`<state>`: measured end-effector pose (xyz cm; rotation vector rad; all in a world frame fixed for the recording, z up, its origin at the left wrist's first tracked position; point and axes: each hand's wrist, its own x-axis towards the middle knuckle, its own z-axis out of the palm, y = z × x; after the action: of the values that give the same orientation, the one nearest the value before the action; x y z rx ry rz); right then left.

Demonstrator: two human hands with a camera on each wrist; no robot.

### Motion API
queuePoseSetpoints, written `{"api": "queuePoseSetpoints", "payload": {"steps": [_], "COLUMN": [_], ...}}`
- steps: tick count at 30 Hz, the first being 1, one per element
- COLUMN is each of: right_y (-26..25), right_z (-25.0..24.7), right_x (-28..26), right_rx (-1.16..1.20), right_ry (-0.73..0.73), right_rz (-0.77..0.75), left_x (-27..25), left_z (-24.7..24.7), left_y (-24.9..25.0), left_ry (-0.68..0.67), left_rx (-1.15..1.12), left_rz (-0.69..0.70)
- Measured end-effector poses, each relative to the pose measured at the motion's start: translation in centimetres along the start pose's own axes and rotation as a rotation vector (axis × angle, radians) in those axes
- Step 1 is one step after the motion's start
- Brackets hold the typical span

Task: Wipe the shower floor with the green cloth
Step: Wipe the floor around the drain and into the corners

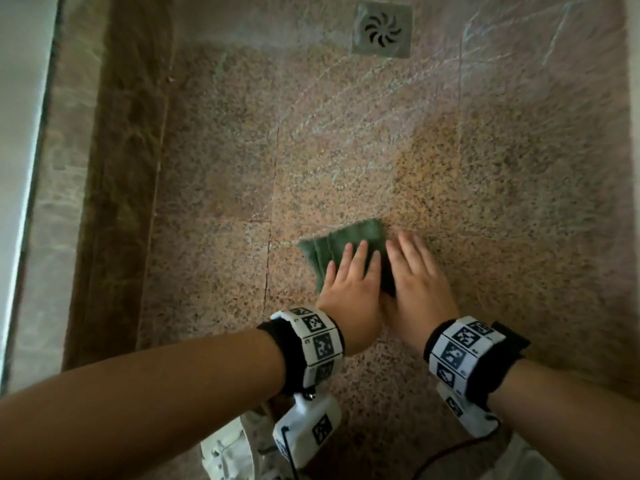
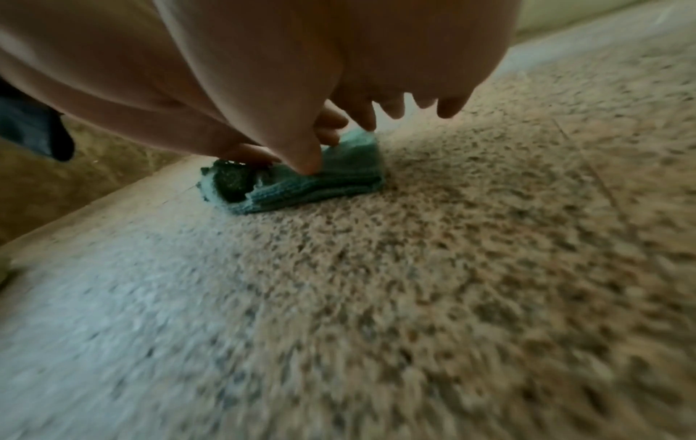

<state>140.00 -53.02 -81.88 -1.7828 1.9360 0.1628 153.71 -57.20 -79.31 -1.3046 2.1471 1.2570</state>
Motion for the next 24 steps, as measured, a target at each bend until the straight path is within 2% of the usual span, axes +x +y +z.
{"api": "queuePoseSetpoints", "payload": {"steps": [3,7,9,10,12,14,15,17,19,21,24], "right_y": [0.1,0.3,0.3,0.2,0.1,0.6,1.0,2.2,3.4,4.4,5.6], "right_z": [-0.6,-0.5,-0.8,-1.0,-1.5,-2.2,-2.6,-3.5,-4.4,-4.6,-4.1], "right_x": [-1.2,-1.1,-0.4,0.0,1.0,1.8,2.0,2.3,2.6,2.5,3.0], "right_rx": [0.041,0.038,0.01,-0.006,-0.024,-0.038,-0.036,-0.031,-0.081,-0.145,-0.141], "right_ry": [0.064,0.031,0.033,0.03,-0.007,-0.032,-0.029,-0.003,0.019,-0.011,-0.057], "right_rz": [0.037,0.005,-0.033,-0.051,-0.078,-0.079,-0.082,-0.107,-0.141,-0.143,-0.087], "left_x": [-0.4,-1.2,-0.9,-0.4,1.2,2.2,2.4,2.3,1.7,1.1,1.1], "left_z": [-1.7,-7.1,-8.9,-9.4,-9.4,-8.2,-7.0,-3.5,0.1,2.8,4.0], "left_y": [-0.2,1.9,3.1,3.4,3.1,3.1,3.0,2.9,2.6,1.6,0.5], "left_ry": [0.024,0.065,0.042,-0.025,-0.216,-0.29,-0.268,-0.129,-0.014,0.028,0.114], "left_rx": [-0.12,-0.13,0.074,0.234,0.545,0.689,0.685,0.628,0.518,0.418,0.314], "left_rz": [0.006,0.104,0.175,0.182,0.075,-0.03,-0.042,-0.015,-0.069,-0.175,-0.194]}}
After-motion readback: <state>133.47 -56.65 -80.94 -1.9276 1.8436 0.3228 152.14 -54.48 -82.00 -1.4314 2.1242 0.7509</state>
